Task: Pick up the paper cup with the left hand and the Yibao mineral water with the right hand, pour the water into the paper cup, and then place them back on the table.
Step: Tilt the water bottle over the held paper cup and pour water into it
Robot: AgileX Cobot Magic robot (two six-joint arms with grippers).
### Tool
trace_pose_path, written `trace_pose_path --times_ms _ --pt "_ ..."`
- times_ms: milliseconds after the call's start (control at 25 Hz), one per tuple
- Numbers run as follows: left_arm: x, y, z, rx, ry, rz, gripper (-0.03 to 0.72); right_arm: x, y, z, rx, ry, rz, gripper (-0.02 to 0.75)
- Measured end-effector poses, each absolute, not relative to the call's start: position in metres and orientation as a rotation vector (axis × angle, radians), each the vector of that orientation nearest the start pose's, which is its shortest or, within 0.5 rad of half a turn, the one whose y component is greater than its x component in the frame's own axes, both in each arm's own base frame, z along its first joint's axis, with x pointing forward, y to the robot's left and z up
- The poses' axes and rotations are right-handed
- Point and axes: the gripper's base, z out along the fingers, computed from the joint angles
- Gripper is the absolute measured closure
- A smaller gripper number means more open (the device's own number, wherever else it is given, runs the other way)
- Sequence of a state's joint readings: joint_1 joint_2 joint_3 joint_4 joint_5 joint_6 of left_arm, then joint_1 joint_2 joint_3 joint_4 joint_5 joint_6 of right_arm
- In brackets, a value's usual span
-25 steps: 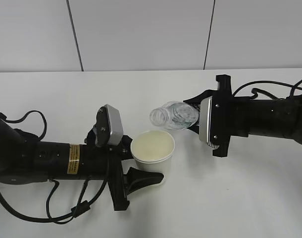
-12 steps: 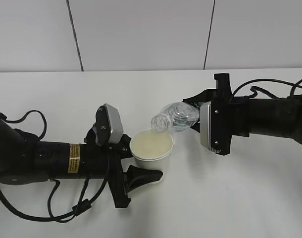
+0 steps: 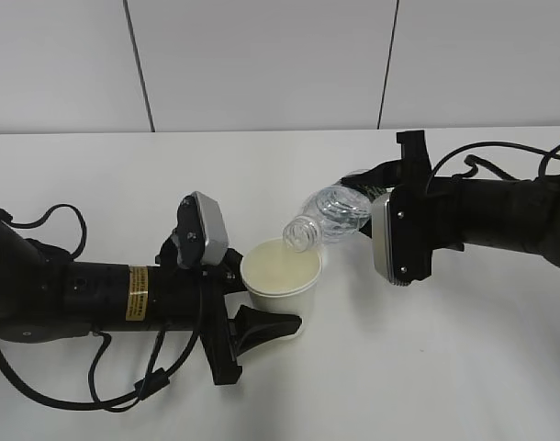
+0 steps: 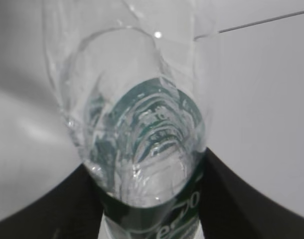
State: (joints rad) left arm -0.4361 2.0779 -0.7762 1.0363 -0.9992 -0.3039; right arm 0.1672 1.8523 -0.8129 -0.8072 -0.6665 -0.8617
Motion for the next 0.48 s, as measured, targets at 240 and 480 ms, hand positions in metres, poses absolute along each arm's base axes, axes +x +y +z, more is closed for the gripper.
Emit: trace_pose_path --times_ms 240,480 --pt "0.2739 -0.2002 0.0909 1.267 1.594 -0.847 0.257 0.3411 0.099 0.1583 -1.686 1.034 -0.458 0.357" --pt "0.2729 -0.2018 0.0911 1.268 1.59 -0.851 0.257 0.342 0.0989 0.16 -1.697 0.986 -0.504 0.357"
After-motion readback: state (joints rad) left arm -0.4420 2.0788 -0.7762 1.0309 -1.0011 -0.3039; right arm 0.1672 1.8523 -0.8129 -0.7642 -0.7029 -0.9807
